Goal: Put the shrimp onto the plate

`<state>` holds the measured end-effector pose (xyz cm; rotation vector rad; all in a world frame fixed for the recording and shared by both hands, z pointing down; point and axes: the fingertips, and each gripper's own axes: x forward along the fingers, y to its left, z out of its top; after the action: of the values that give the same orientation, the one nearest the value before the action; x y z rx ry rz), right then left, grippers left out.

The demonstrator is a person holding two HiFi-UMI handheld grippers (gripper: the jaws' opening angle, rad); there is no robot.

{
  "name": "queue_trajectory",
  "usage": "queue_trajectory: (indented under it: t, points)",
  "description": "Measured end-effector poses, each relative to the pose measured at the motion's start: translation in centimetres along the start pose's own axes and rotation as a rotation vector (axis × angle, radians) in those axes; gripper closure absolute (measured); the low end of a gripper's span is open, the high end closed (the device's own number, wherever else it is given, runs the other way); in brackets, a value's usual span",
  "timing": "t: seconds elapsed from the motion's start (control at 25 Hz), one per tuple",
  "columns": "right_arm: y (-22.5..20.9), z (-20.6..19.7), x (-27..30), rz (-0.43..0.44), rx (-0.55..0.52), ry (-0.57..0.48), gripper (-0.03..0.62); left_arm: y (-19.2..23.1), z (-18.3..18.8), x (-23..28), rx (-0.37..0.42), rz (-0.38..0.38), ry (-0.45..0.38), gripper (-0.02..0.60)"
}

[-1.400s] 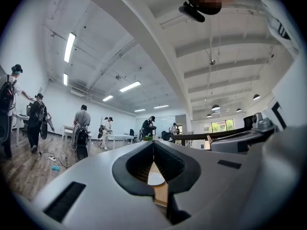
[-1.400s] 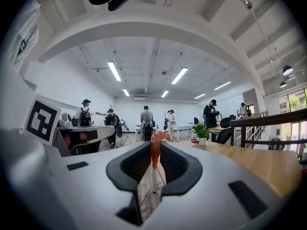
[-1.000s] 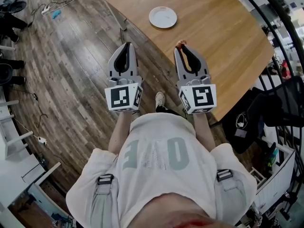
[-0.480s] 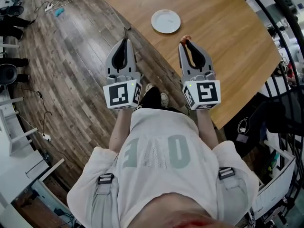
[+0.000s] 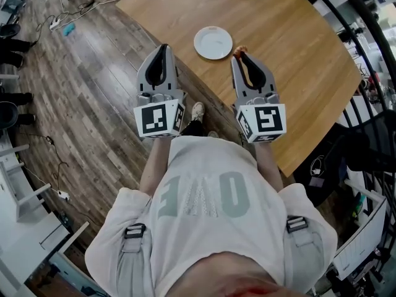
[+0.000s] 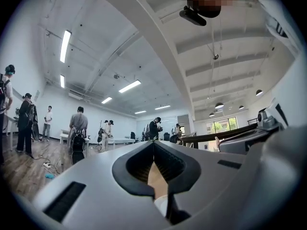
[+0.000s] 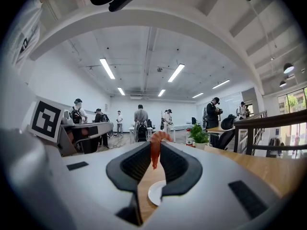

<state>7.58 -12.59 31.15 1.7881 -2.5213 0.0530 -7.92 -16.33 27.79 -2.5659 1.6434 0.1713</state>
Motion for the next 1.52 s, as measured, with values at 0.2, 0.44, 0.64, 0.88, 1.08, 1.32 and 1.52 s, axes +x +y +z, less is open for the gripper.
queue_trajectory:
  t: [0.2,0.44,0.64,0.88,1.08,1.32,1.52]
  points:
    - [-0.2,0.6,2.8,-0.03,-0.016,-0.001,0.528,1.6,-0.2,2.7,-0.017,-0.048,-0.002,0.572]
    - [0.1,1.1,6.2,-0.053,-0.024,0.004,0.528,3.9,-0.3,5.6,-0.021,-0.08,-0.011,0.572]
    - [0.5,0.8,8.3,-0.059,-0.03,0.008,0.528,5.8,-0.8,7.2,-0.016,-0.087,-0.01,0.572]
    - [0.2,0.4,9.3,-0.088,-0.027,0.024,0.528,6.8,-1.6,8.3,-0.027,-0.092,0.0,0.572]
    - [-0.6,0.6,9.5,-0.076,-0.04,0.031,0.528,5.9,-1.5,9.3,-0.027,-0.1,0.006,0.572]
    - [-2.1,0.3,10.2,-0.079,-0.025,0.05,0.528,4.6,-2.0,10.2,-0.025,-0.119,0.028,0.572]
    - [-3.0,-0.1,11.1,-0.062,-0.038,0.058,0.528,4.0,-2.7,11.2,-0.029,-0.119,0.042,0.572]
